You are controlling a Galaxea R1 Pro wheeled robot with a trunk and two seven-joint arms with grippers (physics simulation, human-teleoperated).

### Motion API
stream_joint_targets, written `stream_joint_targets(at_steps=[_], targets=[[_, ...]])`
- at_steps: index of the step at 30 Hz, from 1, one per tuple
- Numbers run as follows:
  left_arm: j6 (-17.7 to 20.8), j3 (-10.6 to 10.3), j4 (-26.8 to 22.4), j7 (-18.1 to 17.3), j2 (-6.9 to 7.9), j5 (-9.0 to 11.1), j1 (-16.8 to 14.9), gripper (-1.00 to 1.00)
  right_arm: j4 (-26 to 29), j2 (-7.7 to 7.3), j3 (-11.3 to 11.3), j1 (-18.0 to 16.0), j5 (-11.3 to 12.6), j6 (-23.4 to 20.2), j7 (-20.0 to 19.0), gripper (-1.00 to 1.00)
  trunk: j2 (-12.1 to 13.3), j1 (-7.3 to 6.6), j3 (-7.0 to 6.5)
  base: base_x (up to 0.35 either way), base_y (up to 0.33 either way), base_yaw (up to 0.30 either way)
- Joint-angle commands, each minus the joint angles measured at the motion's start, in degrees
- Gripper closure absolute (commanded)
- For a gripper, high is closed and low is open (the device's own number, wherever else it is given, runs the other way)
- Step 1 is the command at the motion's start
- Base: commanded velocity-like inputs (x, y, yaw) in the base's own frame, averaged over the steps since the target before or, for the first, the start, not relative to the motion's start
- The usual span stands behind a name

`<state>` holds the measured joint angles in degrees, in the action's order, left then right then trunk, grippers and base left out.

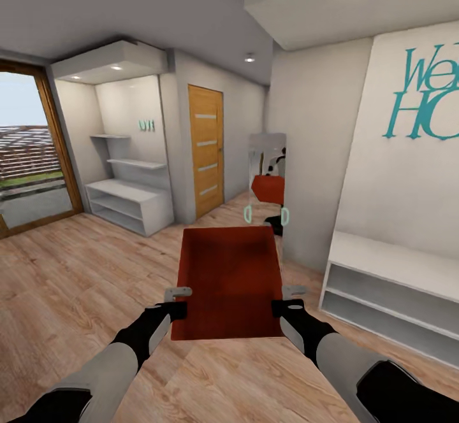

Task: Move the two storage containers from the living room to the garage. In the garage, place one container on the floor and stack the other container on top of it (either order is fine).

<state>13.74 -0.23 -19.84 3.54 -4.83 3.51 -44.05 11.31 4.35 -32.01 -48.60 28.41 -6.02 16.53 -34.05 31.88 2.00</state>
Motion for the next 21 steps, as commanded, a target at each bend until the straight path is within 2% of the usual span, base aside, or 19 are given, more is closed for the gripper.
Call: stream_joint_targets(at_steps=[1, 12, 21], targets=[[0.23, 0.32, -0.48, 0.59, -0.01, -0.09, -0.07, 1.00, 0.02, -0.04, -1.56, -0.01, 1.95, -0.40, -1.33, 1.00, -0.10, 0.06, 0.12, 0.324, 0.000, 0.271], [0.23, 0.32, -0.48, 0.59, -0.01, -0.09, -0.07, 1.00, 0.02, -0.04, -1.56, -0.01, 1.93, -0.40, -1.33, 1.00, -0.10, 0.06, 0.12, 0.324, 0.000, 0.266], [0.23, 0.32, -0.47, 0.59, -0.01, -0.09, -0.07, 1.00, 0.02, -0.04, -1.56, -0.01, 1.94, -0.40, -1.33, 1.00, -0.10, 0.06, 0.12, 0.324, 0.000, 0.037]])
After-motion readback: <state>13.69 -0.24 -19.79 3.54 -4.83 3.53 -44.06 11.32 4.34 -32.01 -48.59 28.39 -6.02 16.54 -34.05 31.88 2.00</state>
